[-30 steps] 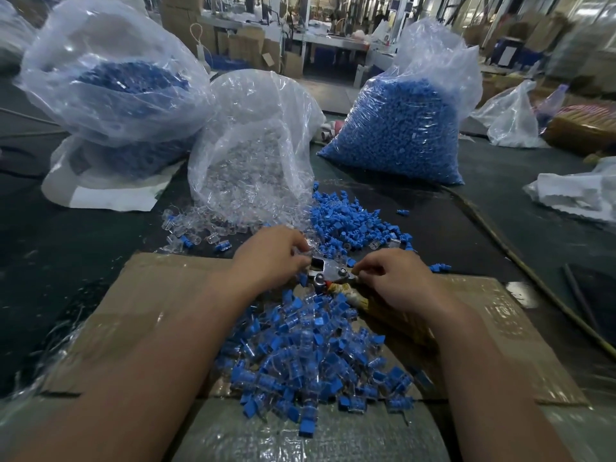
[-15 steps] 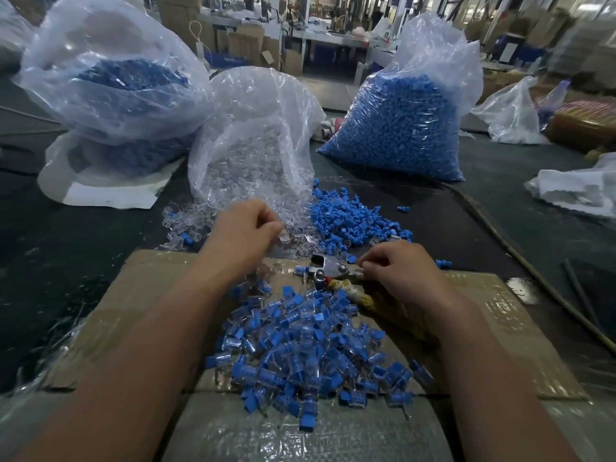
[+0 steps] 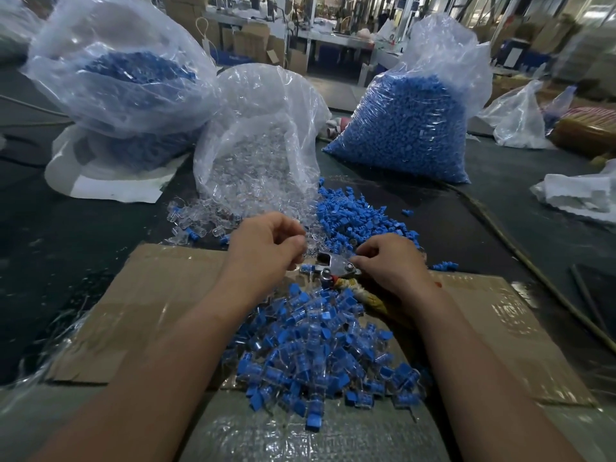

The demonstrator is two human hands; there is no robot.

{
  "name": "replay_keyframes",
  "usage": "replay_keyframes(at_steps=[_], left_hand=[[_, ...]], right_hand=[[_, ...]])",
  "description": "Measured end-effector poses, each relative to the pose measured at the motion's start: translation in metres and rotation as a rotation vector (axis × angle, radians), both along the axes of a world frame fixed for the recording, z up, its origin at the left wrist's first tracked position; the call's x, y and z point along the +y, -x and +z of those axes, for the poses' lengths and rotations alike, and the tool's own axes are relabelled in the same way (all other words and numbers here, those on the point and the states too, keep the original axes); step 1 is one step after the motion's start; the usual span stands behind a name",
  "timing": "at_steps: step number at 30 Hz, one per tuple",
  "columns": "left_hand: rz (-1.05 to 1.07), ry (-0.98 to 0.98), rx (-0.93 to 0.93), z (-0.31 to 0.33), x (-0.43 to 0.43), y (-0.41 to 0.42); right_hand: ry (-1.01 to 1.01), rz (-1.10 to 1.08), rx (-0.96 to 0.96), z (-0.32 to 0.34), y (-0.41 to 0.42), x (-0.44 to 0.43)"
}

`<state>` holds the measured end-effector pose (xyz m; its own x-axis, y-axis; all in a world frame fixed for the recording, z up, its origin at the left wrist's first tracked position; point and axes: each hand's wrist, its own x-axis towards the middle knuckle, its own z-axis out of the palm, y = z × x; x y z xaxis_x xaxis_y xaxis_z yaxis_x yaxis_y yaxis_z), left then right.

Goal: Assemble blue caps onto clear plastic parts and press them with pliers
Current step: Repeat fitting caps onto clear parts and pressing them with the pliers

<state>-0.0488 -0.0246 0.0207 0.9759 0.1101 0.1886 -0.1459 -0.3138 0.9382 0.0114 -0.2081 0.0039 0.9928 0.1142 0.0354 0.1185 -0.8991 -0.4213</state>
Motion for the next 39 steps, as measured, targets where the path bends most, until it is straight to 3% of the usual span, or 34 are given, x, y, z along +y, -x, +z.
replay_keyframes(at_steps=[7,11,15,21,27,34,39], left_hand=[[0.014,0.035,0.040,-0.001,0.003,-0.001],[0.009,0.056,0.053,0.000,0.003,-0.001],[-0.022,0.079,0.038,0.001,-0.001,0.001],[-0.050,0.098,0.018,0.002,-0.005,0.003],[-0.102,0.082,0.018,0.002,-0.006,0.005],[-0.101,0.023,0.003,0.003,-0.007,0.006],[-0.121,0.134,0.020,0.009,-0.005,0.007]], right_hand=[[-0.086,0.002,-0.076,0.001,0.003,0.000],[-0.328,0.009,-0.218,0.017,0.015,-0.004],[-0.559,0.148,-0.301,0.031,0.042,0.006],[-0.489,0.288,-0.307,0.028,0.057,0.029],[-0.415,0.280,-0.298,0.023,0.054,0.031],[-0.424,0.260,-0.302,0.021,0.054,0.031],[-0.486,0.289,-0.286,0.023,0.054,0.030]])
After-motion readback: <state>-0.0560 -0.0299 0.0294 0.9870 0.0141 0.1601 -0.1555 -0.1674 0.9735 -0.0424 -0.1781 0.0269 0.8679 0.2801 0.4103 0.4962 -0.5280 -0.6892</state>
